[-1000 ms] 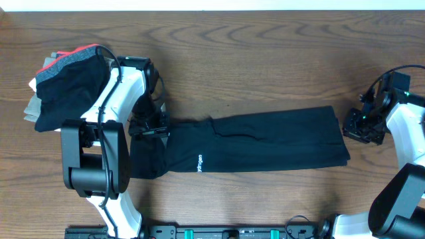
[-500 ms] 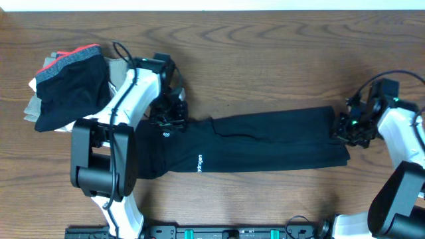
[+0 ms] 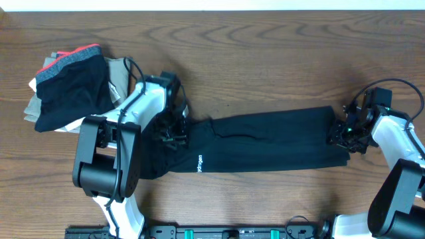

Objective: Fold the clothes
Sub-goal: 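Press the folded edge down and adjust both ends with both grippers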

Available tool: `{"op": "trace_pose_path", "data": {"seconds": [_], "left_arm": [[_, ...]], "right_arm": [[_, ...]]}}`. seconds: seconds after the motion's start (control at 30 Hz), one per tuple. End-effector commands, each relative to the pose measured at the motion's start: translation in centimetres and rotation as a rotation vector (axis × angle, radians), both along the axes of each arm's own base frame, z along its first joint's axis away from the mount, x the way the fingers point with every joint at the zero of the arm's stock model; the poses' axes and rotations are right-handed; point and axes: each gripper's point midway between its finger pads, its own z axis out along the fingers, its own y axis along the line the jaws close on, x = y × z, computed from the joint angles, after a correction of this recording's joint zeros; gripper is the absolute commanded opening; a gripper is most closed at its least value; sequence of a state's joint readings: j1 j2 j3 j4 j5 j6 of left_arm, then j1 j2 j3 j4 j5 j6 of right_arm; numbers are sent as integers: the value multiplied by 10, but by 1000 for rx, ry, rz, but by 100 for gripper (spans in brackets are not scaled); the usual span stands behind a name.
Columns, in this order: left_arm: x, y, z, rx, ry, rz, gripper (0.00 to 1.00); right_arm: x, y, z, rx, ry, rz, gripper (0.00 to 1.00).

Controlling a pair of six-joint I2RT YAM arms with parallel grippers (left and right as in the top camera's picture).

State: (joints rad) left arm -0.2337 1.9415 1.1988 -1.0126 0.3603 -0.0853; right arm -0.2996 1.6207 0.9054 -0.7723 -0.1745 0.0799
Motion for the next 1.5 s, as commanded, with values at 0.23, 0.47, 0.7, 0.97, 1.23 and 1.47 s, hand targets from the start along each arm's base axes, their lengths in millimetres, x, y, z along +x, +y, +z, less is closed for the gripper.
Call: {"op": "trace_pose_path", "data": {"seconds": [0.23, 0.47, 0.7, 0.97, 1.23, 1.47], "left_arm": [[-35, 11, -23, 30, 69, 4, 36], [-34, 11, -24, 29, 65, 4, 37], [-34, 11, -24, 29, 65, 4, 36], [-34, 11, -23, 29, 65, 4, 37], [-34, 11, -23, 29, 67, 4, 37], [-35, 11, -23, 29, 69, 4, 38]], "right_arm": [[1, -13, 2, -45, -17, -42, 29], [12, -20, 16, -58, -43, -50, 47], [30, -41, 42, -75, -99, -85, 68], [16, -36, 15, -33, -1, -54, 73], [6, -27, -23, 34, 118, -43, 75], [1, -9, -38, 141, 160, -22, 67]]}}
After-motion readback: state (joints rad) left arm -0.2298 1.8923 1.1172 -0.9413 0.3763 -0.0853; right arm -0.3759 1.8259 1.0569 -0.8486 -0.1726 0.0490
